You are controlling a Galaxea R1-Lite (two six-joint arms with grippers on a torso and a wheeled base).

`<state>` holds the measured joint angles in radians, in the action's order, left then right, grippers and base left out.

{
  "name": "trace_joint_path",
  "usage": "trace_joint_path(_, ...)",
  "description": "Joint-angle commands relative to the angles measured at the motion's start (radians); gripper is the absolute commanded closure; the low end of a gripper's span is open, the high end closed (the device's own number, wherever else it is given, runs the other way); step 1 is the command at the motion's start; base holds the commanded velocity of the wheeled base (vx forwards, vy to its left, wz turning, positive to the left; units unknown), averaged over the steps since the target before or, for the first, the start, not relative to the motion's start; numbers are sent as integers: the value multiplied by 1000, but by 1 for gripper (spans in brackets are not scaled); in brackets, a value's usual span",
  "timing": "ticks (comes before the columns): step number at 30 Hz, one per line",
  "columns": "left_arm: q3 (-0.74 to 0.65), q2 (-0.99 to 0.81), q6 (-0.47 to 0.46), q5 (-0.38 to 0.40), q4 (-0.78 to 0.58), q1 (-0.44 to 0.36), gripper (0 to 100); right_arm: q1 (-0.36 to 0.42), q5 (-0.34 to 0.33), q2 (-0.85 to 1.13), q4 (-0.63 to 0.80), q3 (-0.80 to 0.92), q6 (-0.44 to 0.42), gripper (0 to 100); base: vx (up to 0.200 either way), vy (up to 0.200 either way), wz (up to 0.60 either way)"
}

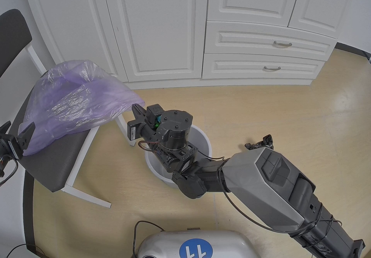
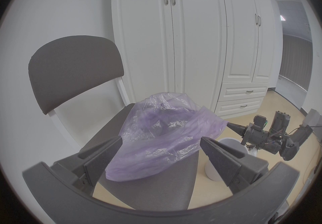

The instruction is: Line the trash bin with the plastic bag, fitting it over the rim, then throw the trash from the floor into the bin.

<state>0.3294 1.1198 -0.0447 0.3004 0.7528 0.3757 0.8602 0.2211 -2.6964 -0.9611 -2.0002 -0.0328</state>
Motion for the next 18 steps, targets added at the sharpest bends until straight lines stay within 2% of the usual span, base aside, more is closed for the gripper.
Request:
trace_joint_path(1,-18,-37,-1,0,0,-5,0,20,-2,32,-5,0,2,100,0,0,0)
trace_joint_path(9,-93,-126,-3,68,-18,-12,0,105,7,49,-30,0,4,100,0,0,0)
trace_joint_path(12,-121,-137,-17,69,-18,-9,0,131,9,40,-22,0,7,100,0,0,0)
trace_joint_path(15,-138,-123,-73,68,-23,12,0,135,15,36,-22,0,20,100,0,0,0)
trace_joint_path(17,-139,-120,-135,69,-36,52,0,132,40,50,-22,0,36,100,0,0,0)
trace_joint_path(18,-131,-118,-185,69,-53,98,0,126,72,70,-25,8,44,100,0,0,0)
